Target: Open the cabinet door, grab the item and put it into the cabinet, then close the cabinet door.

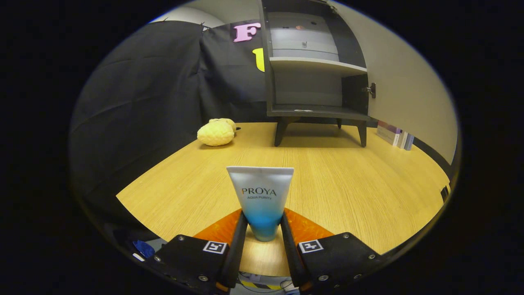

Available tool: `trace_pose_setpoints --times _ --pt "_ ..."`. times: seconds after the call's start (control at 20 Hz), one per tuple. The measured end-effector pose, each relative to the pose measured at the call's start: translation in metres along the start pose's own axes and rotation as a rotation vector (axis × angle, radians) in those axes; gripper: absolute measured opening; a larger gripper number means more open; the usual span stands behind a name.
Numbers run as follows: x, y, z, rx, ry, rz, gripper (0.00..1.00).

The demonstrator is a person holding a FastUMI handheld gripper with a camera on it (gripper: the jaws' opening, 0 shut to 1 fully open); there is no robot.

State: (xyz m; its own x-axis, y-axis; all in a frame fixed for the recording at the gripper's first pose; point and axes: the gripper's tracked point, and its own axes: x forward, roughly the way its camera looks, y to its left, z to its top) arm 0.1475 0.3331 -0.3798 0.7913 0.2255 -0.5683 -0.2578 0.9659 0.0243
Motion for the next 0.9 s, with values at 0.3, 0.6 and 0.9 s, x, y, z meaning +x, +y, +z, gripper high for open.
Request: trace_pose_setpoints --times 0.3,0.6,0.9 --pt "-0.008 -0.009 0.039 -0.026 -0.019 0.016 0.49" --pt "-0.015 -0.029 0.108 -0.031 -0.065 0.012 0.49" --pt "-0.016 -0.055 0.179 -0.029 -0.131 -0.001 0.49"
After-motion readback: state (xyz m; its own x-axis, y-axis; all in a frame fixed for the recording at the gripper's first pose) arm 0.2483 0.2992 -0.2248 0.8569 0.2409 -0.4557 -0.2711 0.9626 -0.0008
